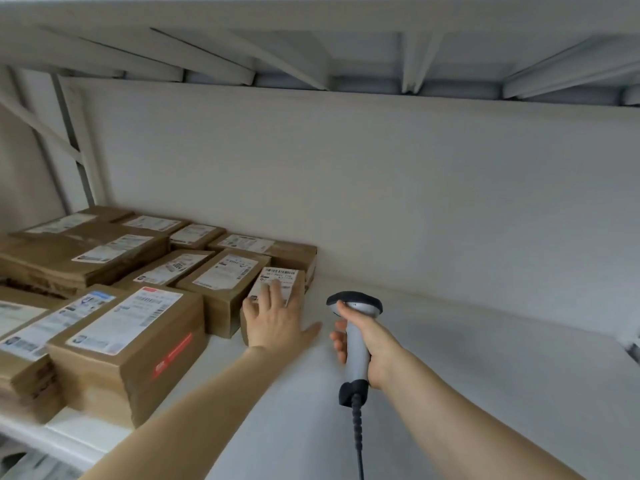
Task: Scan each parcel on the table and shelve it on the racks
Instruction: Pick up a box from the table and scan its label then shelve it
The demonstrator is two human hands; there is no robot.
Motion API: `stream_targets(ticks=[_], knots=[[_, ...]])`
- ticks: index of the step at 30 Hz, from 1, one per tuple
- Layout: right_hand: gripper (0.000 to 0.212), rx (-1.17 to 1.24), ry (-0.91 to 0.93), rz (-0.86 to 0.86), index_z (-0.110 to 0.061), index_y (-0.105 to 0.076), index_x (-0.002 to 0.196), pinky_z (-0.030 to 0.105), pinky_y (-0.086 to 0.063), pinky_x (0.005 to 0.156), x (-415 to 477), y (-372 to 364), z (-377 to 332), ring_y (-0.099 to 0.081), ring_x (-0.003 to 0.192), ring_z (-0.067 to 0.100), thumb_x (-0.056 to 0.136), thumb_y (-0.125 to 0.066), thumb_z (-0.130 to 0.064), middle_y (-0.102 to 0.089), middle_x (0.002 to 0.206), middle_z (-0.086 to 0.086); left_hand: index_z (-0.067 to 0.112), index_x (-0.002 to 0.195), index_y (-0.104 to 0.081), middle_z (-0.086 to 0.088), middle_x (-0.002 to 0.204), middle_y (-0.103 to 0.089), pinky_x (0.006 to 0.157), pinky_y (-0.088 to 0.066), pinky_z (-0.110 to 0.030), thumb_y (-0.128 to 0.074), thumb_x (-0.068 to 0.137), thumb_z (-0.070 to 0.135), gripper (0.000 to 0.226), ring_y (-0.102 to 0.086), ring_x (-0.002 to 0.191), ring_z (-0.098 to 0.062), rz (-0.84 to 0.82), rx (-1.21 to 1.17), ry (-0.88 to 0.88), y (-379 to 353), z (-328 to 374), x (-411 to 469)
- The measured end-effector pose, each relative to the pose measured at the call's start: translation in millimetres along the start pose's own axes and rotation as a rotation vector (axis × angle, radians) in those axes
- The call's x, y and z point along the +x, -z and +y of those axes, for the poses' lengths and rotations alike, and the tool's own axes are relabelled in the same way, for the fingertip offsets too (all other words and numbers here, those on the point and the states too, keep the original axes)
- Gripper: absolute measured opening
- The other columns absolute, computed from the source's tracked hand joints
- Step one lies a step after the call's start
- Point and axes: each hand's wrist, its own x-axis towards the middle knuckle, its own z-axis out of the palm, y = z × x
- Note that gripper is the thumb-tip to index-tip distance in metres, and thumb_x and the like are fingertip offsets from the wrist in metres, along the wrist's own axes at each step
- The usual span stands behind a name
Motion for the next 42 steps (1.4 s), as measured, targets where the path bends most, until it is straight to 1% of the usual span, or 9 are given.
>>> stream_targets(ticks=[3, 5, 9, 19, 22, 25, 31, 36, 42], knots=[[0.041, 0.001, -0.003, 0.005, -0.004, -0.066, 0.098, 0.022, -0.049, 0.045, 3, -1, -1, -0.058, 0.052, 0.016, 0.076, -0.080, -0.036, -0.067, 0.073, 0.011, 0.016, 0.153, -0.007, -0.011, 0.150, -0.023, 0.116, -0.018, -0.052, -0.048, 0.095, 0.023, 0.072, -0.019, 0.141, -0.032, -0.069, 0.128, -0.069, -12, -3, 8], [0.041, 0.000, -0.004, 0.010, -0.004, -0.066, 0.098, 0.022, -0.049, 0.044, 5, -1, -1, -0.059, 0.051, 0.016, 0.076, -0.080, -0.036, -0.067, 0.073, 0.011, 0.012, 0.153, -0.009, -0.011, 0.150, -0.024, 0.117, -0.015, -0.052, -0.048, 0.094, 0.014, 0.071, -0.018, 0.142, -0.032, -0.074, 0.147, -0.085, -15, -10, 15], [0.042, -0.001, -0.007, 0.030, -0.004, -0.066, 0.097, 0.023, -0.048, 0.046, 8, -3, 1, -0.059, 0.050, 0.015, 0.075, -0.081, -0.036, -0.066, 0.073, 0.011, 0.011, 0.152, -0.008, -0.010, 0.151, -0.021, 0.116, -0.016, -0.051, -0.047, 0.092, 0.010, 0.071, -0.015, 0.143, -0.030, -0.099, 0.130, -0.105, -17, -21, 28], [0.039, 0.027, 0.002, 0.091, -0.004, -0.064, 0.094, 0.022, -0.048, 0.047, -1, 4, 6, -0.058, 0.049, 0.015, 0.077, -0.079, -0.036, -0.066, 0.068, 0.010, 0.010, 0.149, -0.015, -0.011, 0.146, -0.027, 0.108, -0.027, -0.049, -0.038, 0.096, 0.011, 0.058, -0.024, 0.137, -0.029, -0.045, 0.153, -0.136, -26, -26, 38], [0.039, 0.053, 0.013, 0.098, -0.004, -0.064, 0.094, 0.022, -0.048, 0.046, -13, 15, 8, -0.058, 0.048, 0.015, 0.077, -0.079, -0.036, -0.066, 0.067, 0.010, 0.009, 0.150, -0.010, -0.011, 0.149, -0.023, 0.112, -0.024, -0.048, -0.038, 0.096, 0.012, 0.062, -0.021, 0.140, -0.029, -0.050, 0.180, -0.143, -23, -27, 34], [0.041, 0.084, 0.029, 0.104, -0.005, -0.065, 0.095, 0.021, -0.048, 0.046, -33, 33, 10, -0.059, 0.048, 0.016, 0.076, -0.080, -0.038, -0.066, 0.068, 0.010, 0.006, 0.152, 0.006, -0.015, 0.160, -0.003, 0.116, -0.010, -0.051, -0.031, 0.099, 0.014, 0.065, -0.004, 0.148, -0.029, -0.089, 0.210, -0.117, -14, -18, 25], [0.048, 0.131, 0.095, 0.115, -0.005, -0.063, 0.105, 0.026, -0.049, 0.050, -104, 89, 27, -0.058, 0.050, 0.017, 0.076, -0.079, -0.040, -0.066, 0.066, 0.010, 0.008, 0.152, 0.009, -0.015, 0.160, 0.000, 0.117, -0.003, -0.052, -0.042, 0.099, 0.041, 0.081, -0.001, 0.148, -0.029, -0.075, 0.196, -0.269, 11, 57, -44], [0.046, 0.186, 0.160, 0.193, -0.007, -0.064, 0.104, 0.029, -0.051, 0.054, -204, 177, 63, -0.059, 0.052, 0.018, 0.076, -0.079, -0.040, -0.066, 0.067, 0.010, 0.009, 0.153, 0.005, -0.013, 0.159, -0.006, 0.119, -0.002, -0.048, -0.040, 0.100, 0.040, 0.076, -0.004, 0.148, -0.028, -0.111, 0.080, -0.494, 28, 167, -157], [0.046, 0.248, 0.205, 0.299, -0.014, -0.064, 0.101, 0.033, -0.053, 0.065, -321, 293, 124, -0.058, 0.057, 0.017, 0.072, -0.081, -0.043, -0.065, 0.070, 0.008, 0.009, 0.153, -0.004, -0.010, 0.157, -0.020, 0.118, -0.014, -0.037, -0.038, 0.101, 0.037, 0.068, -0.021, 0.144, -0.025, -0.098, 0.004, -0.806, 36, 272, -300]])
